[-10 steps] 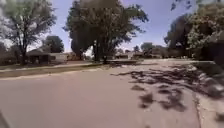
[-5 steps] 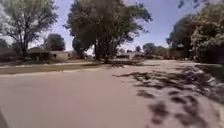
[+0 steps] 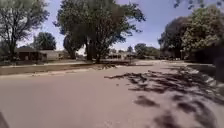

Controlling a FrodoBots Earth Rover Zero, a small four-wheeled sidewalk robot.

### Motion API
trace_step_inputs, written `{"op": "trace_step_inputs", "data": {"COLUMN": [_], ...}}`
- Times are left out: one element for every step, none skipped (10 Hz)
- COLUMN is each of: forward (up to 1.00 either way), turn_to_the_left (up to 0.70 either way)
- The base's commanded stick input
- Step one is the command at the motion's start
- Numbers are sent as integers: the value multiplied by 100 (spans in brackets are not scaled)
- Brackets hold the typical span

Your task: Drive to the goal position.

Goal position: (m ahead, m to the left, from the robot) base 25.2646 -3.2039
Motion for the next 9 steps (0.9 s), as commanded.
{"op": "trace_step_inputs", "data": {"forward": [70, 70, 70, 70, 70, 70, 70, 70, 70], "turn_to_the_left": [-35, -35, -35, -35, -35, -1, 0, 0, 0]}}
